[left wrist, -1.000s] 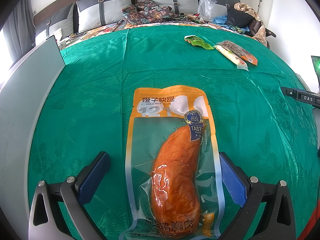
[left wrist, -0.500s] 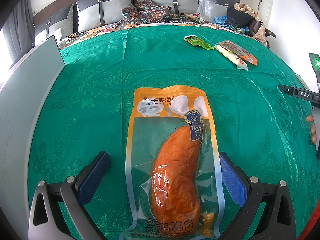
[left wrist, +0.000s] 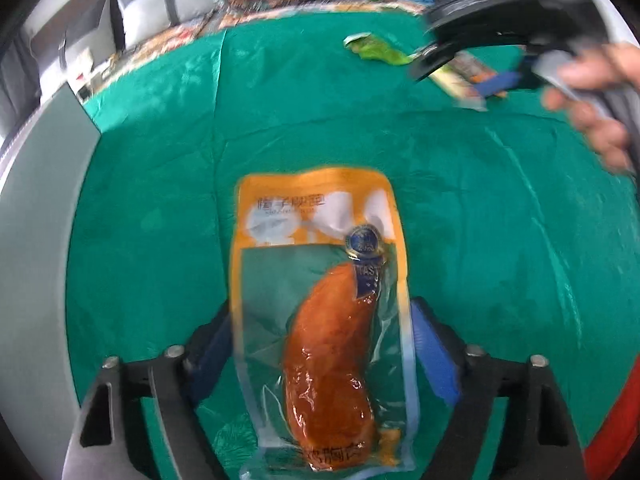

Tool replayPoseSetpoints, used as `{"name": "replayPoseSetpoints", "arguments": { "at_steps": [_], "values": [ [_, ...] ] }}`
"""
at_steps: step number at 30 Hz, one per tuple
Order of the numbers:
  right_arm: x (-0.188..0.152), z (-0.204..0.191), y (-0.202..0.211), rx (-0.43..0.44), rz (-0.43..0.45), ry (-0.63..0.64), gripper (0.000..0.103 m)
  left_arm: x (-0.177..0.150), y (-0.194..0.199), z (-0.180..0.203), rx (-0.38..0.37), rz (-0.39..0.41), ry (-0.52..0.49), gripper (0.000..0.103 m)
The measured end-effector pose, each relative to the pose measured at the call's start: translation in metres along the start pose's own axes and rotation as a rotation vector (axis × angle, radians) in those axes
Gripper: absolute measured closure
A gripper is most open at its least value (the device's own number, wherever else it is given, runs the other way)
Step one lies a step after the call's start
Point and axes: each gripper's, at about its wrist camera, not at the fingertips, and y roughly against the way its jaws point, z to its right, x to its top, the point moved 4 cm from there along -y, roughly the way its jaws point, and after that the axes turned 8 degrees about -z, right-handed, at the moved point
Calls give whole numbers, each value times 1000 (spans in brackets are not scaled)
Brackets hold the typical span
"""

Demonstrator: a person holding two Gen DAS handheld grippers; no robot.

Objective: Organize snacks
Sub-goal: 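Grasp the cream rice-cake stick with the right tool while the left tool holds the sausage packet, then carry both packets into the white box and open both tools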

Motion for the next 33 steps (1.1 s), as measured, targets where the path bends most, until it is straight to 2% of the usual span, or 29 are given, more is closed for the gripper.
{"name": "replayPoseSetpoints", "arguments": {
  "at_steps": [1,2,3,5,8,10,12,14,17,20,22,24,25,27,29,31,33],
  "values": [
    [4,-5,-5,-6,-9,-1,26,-4,5,0,1,20,-6,33],
    [5,-8,-6,-43,-3,7,59,-8,15,-1,-4,57,-13,49],
    [5,-11,-4,-87,15,27,72,-12,24,-4,-20,67,-6,55],
    [-1,-10,-1,-31,19,7,73,-23,35,-11,-59,76,25,60],
    [-23,-8,24,80,74,7,73,-43,52,-26,-161,110,107,62],
    [-47,-12,44,158,89,15,73,-61,70,-38,-255,151,187,62],
    [-71,-20,64,213,99,29,73,-75,89,-48,-313,197,251,62],
    [-88,-37,83,241,115,70,73,-87,118,-61,-365,260,311,62],
    [-111,-96,114,318,138,175,73,-105,171,-98,-382,365,381,61],
    [-136,-177,138,423,147,313,73,-123,216,-149,-322,432,437,60],
    [-154,-239,149,498,134,410,73,-140,237,-189,-243,448,481,58],
    [-179,-300,151,574,101,493,73,-158,245,-229,-131,431,523,51],
    [-188,-322,148,596,85,521,72,-168,244,-246,-80,408,547,41],
    [-209,-368,133,605,48,575,66,-185,236,-281,27,355,616,35],
    [-224,-392,115,589,9,599,42,-200,223,-305,112,290,671,29],
    [-239,-398,99,560,-14,607,42,-213,214,-316,166,248,705,29],
    [-243,-386,93,527,8,624,42,-222,213,-312,170,268,723,29]
  ]
}}
